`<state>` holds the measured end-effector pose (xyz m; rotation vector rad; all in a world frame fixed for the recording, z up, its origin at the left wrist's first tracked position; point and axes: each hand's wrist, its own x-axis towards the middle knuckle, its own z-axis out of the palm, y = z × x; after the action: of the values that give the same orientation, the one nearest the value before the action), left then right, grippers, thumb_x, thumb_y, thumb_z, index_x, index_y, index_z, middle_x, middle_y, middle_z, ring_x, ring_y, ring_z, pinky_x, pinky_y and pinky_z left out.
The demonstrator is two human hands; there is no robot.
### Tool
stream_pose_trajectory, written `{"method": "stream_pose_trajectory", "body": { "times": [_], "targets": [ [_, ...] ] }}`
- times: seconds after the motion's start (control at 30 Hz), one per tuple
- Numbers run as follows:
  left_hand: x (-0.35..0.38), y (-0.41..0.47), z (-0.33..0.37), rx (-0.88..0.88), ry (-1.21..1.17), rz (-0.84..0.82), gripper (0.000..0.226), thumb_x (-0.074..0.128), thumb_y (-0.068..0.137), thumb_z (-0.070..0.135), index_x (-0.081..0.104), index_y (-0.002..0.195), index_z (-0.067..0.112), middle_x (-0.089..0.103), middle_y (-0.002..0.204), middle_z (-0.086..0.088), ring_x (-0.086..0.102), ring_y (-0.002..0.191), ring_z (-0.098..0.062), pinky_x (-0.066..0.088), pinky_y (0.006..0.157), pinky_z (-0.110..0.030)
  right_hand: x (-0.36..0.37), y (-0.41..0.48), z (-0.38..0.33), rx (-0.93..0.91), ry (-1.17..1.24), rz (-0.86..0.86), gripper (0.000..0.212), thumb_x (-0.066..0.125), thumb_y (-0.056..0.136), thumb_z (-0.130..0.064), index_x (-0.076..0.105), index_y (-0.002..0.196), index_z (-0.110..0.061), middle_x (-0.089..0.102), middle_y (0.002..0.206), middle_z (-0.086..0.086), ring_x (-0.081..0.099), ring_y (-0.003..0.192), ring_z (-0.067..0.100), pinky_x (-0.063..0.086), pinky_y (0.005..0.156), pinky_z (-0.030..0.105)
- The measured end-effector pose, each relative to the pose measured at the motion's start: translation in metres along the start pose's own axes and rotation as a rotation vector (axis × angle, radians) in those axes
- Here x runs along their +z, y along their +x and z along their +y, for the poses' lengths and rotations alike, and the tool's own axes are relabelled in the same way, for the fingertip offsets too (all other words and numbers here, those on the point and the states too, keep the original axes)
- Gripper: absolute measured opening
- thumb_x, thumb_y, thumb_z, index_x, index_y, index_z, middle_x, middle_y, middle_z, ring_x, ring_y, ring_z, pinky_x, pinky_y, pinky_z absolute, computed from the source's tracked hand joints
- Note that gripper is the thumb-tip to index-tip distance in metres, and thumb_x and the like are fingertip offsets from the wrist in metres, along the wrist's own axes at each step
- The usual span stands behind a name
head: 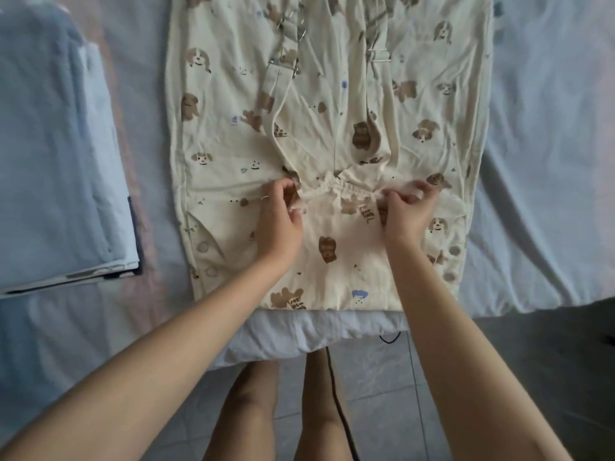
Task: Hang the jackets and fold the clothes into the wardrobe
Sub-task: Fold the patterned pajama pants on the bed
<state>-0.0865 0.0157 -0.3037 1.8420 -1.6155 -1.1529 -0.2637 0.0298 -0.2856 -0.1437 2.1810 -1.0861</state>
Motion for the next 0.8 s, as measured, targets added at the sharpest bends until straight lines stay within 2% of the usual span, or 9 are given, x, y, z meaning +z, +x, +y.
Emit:
{"method": "stream_pose_trajectory", "body": {
  "times": [0.07, 0.17, 0.23, 0.33, 0.4, 0.47, 0.6, 0.7, 0.8],
  "targets": [
    [0.003, -0.001, 0.006, 0.013, 0.18, 0.108, 0.052, 0.062, 0.079, 0.0, 0.043, 0.127, 0.011, 0.043, 0.13, -0.014, 0.04, 0.122, -0.031, 0.03, 0.101, -0.041, 0.006, 0.011, -0.01, -0.02, -0.135, 0.059, 0.027, 0.051, 0.084, -0.006, 0.049, 0.108, -0.019, 0.062, 0.09, -0.003, 0.066, 0.077, 0.016, 0.057, 0.072, 0.039],
    [-0.003, 0.004, 0.008, 0.174, 0.263, 0.099, 0.067, 0.063, 0.071, -0.004, 0.033, 0.128, 0.015, 0.038, 0.129, -0.018, 0.032, 0.123, -0.028, 0.029, 0.099, -0.042, 0.01, 0.016, -0.033, -0.133, -0.23, 0.048, 0.028, 0.045, 0.092, -0.009, 0.055, 0.117, -0.015, 0.057, 0.103, -0.008, 0.055, 0.086, 0.006, 0.041, 0.063, 0.011],
    [-0.009, 0.013, 0.013, 0.279, 0.157, 0.018, 0.069, 0.06, 0.068, -0.001, 0.031, 0.129, 0.013, 0.039, 0.124, -0.007, 0.036, 0.118, -0.024, 0.035, 0.099, -0.044, 0.018, 0.026, -0.049, -0.183, -0.217, -0.047, 0.031, 0.047, 0.094, -0.014, 0.052, 0.124, -0.015, 0.054, 0.106, -0.01, 0.054, 0.086, 0.003, 0.039, 0.06, 0.009],
    [-0.018, 0.044, 0.034, 0.128, -0.008, 0.033, 0.074, 0.059, 0.07, 0.016, 0.028, 0.136, 0.007, 0.032, 0.119, 0.006, 0.035, 0.114, -0.015, 0.03, 0.101, -0.033, 0.04, 0.049, -0.078, -0.316, -0.295, -0.183, 0.047, 0.055, 0.091, -0.022, 0.042, 0.136, -0.015, 0.052, 0.121, -0.005, 0.055, 0.094, 0.002, 0.047, 0.073, 0.016],
    [-0.022, 0.085, 0.048, 0.096, 0.068, 0.092, 0.081, 0.066, 0.072, 0.014, 0.025, 0.141, 0.003, 0.031, 0.133, -0.007, 0.032, 0.126, -0.022, 0.026, 0.104, -0.029, 0.055, 0.068, -0.104, -0.406, -0.41, -0.219, 0.055, 0.055, 0.092, -0.028, 0.036, 0.142, -0.015, 0.049, 0.133, 0.001, 0.053, 0.111, 0.013, 0.047, 0.094, 0.03],
    [-0.028, 0.121, 0.053, 0.093, 0.24, 0.085, 0.08, 0.067, 0.075, 0.01, 0.026, 0.143, 0.005, 0.03, 0.142, -0.016, 0.031, 0.13, -0.032, 0.029, 0.106, -0.036, 0.069, 0.085, -0.121, -0.45, -0.5, -0.248, 0.057, 0.053, 0.092, -0.021, 0.032, 0.144, -0.013, 0.042, 0.141, 0.006, 0.046, 0.124, 0.02, 0.039, 0.102, 0.033],
    [-0.03, 0.201, 0.084, 0.211, 0.398, -0.012, 0.073, 0.062, 0.08, 0.008, 0.032, 0.144, 0.025, 0.021, 0.151, -0.013, 0.029, 0.132, -0.034, 0.029, 0.105, -0.041, 0.109, 0.125, -0.171, -0.597, -0.609, -0.3, 0.056, 0.048, 0.091, -0.008, 0.033, 0.144, -0.013, 0.038, 0.144, 0.011, 0.041, 0.129, 0.027, 0.035, 0.101, 0.033],
    [-0.02, 0.249, 0.105, 0.332, 0.511, -0.116, 0.069, 0.052, 0.085, 0.005, 0.032, 0.145, 0.032, 0.009, 0.157, -0.012, 0.018, 0.14, -0.033, 0.023, 0.111, -0.044, 0.14, 0.15, -0.203, -0.633, -0.705, -0.341, 0.058, 0.048, 0.09, -0.014, 0.03, 0.144, -0.019, 0.035, 0.145, 0.011, 0.04, 0.129, 0.029, 0.039, 0.099, 0.04],
    [-0.009, 0.286, 0.125, 0.281, 0.534, -0.163, 0.058, 0.048, 0.089, 0.014, 0.039, 0.142, 0.037, 0.011, 0.158, -0.016, 0.015, 0.141, -0.037, 0.02, 0.115, -0.046, 0.159, 0.163, -0.216, -0.696, -0.856, -0.3, 0.046, 0.05, 0.091, -0.022, 0.039, 0.135, -0.013, 0.04, 0.137, 0.012, 0.048, 0.118, 0.032, 0.044, 0.083, 0.038]
  ]
}}
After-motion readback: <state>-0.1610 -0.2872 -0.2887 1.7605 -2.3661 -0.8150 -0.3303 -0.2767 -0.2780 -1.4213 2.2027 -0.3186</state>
